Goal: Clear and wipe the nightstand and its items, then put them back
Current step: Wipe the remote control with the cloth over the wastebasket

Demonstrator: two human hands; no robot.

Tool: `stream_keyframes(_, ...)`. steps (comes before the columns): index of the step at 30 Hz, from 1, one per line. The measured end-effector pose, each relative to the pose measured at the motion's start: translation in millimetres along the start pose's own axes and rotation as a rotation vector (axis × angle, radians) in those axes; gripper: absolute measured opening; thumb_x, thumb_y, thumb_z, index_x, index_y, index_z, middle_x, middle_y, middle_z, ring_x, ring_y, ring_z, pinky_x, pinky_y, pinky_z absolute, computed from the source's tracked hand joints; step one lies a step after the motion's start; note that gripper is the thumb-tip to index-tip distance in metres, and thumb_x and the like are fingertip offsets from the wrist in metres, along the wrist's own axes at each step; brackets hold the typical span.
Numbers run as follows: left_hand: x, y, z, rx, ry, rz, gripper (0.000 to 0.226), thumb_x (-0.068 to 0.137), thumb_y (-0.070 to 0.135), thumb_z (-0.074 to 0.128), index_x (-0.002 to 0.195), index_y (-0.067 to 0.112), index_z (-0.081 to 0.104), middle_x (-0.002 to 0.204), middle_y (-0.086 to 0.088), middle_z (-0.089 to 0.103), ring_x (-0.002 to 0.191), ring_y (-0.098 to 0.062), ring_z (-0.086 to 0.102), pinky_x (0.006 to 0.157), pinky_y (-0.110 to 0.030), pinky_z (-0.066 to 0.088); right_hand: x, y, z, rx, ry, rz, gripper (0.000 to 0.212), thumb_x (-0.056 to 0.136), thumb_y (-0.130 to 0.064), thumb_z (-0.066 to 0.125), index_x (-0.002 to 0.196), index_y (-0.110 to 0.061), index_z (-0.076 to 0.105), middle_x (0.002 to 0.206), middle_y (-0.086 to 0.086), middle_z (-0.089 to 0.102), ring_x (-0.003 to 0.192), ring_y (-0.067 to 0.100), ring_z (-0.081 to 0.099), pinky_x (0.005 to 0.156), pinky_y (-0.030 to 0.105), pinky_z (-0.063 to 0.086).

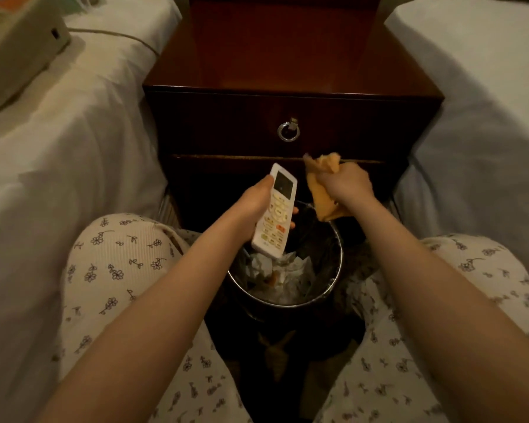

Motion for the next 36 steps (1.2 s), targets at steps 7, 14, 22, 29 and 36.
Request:
stream_keyframes(7,20,-10,0,-0.169,0.087,-0.024,0.037,0.102,0.035,0.032,0.084,0.012,0.054,0.072,-0.006,0.055,0.062,-0.019,0.055,0.056,-0.030,0.046,-35,-47,37,0.271,-0.201,-0.372,0.024,0.094,-0.031,0.050,0.115,-0.019,0.057,0.106,0.002,0.061,0.099,0.019,0.057,0.085,0.033,0.046)
stream_keyframes(14,28,-19,-12,-0.315,0.147,-0.074,0.043,0.101,0.038,0.032,0.135,0.015,0.043,0.110,-0.013,0.061,0.086,-0.027,0.061,0.075,-0.041,0.051,-27,-35,42,0.242,-0.132,-0.250,0.024,0.094,-0.032,0.049,0.110,-0.016,0.059,0.102,0.003,0.061,0.099,0.024,0.059,0.077,0.031,0.045)
stream_keyframes(22,40,-30,-39,-0.342,0.378,-0.031,0.049,0.096,0.046,0.033,0.135,0.018,0.042,0.119,-0.015,0.058,0.101,-0.032,0.059,0.082,-0.045,0.051,-47,-38,60,0.024,-0.245,-0.360,0.026,0.094,-0.031,0.050,0.112,-0.017,0.061,0.105,0.006,0.064,0.098,0.023,0.059,0.076,0.029,0.043)
stream_keyframes(29,52,-25,-61,-0.458,0.473,0.070,0.060,0.093,0.054,0.031,0.145,0.024,0.030,0.132,-0.012,0.052,0.107,-0.031,0.058,0.082,-0.045,0.053,-58,-46,63,0.214,-0.322,-0.349,0.026,0.094,-0.032,0.052,0.111,-0.015,0.061,0.094,-0.002,0.058,0.090,0.015,0.054,0.066,0.025,0.040)
stream_keyframes(36,41,-19,-61,-0.535,0.488,0.084,0.052,0.098,0.043,0.029,0.145,0.020,0.029,0.127,-0.015,0.053,0.106,-0.033,0.058,0.092,-0.048,0.049,-47,-32,55,0.338,-0.273,-0.208,0.030,0.094,-0.034,0.052,0.115,-0.015,0.058,0.102,0.002,0.059,0.099,0.021,0.056,0.082,0.032,0.043)
Point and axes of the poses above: each hand's wrist, its own x-axis towards the middle knuckle, its own z-axis out of the palm, y = z × x, the point moved 10 cm from there along x, towards the middle knuckle
